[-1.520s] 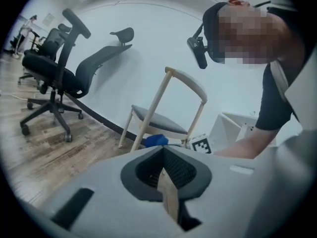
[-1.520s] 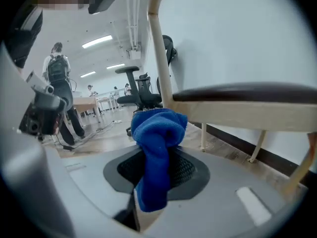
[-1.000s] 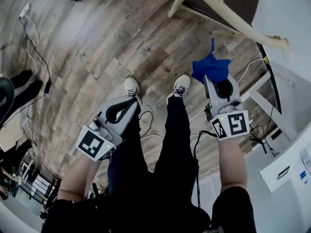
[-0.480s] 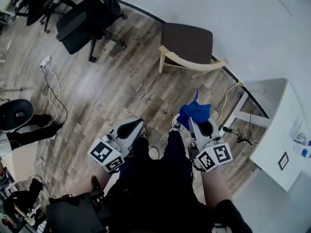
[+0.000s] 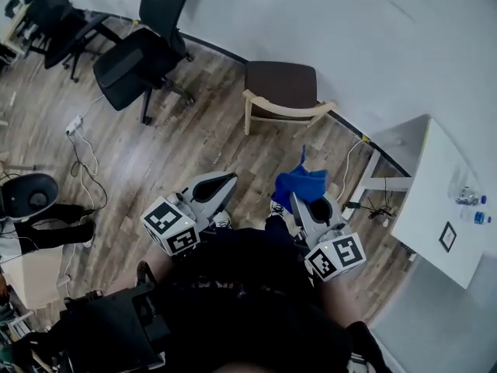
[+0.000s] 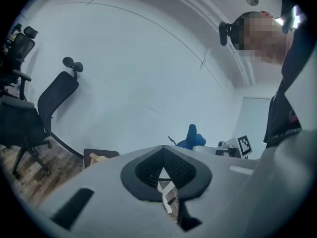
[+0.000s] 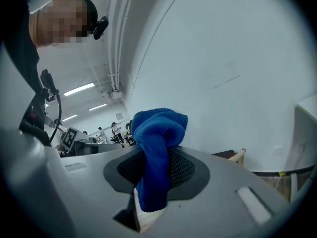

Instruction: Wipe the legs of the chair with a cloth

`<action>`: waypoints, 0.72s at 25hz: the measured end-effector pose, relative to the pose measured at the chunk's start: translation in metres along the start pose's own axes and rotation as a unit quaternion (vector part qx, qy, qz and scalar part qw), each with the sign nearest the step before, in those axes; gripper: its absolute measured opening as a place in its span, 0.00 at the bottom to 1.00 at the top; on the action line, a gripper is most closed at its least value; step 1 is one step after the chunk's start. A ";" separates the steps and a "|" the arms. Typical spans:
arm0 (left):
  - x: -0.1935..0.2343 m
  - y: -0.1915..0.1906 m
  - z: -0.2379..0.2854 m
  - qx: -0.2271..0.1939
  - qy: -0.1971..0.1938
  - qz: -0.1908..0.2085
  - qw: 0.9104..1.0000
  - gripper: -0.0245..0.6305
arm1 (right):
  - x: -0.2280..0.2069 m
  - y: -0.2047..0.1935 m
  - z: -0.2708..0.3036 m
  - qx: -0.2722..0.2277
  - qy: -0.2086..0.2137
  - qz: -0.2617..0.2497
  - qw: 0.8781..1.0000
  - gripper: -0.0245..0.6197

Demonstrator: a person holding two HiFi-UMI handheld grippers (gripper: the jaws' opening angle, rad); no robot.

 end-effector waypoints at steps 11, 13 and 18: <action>-0.013 0.012 -0.038 0.003 -0.031 0.021 0.999 0.04 | 0.058 0.005 -0.033 -0.003 -0.004 -0.008 1.000 0.22; -0.012 0.006 -0.047 0.006 -0.026 0.006 1.000 0.05 | 0.066 -0.005 -0.028 0.001 -0.002 0.002 1.000 0.22; -0.003 -0.010 -0.066 0.025 -0.027 0.009 0.999 0.04 | 0.088 -0.028 -0.016 0.007 -0.001 0.011 1.000 0.22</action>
Point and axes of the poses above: the fingertips, and each gripper's own axes: z forward along the fingers, x to its left, y out of its top, the point moved 8 cm from there along -z, backward along the fingers, and after that the axes turned 12 degrees about y, right-handed, at the moved point
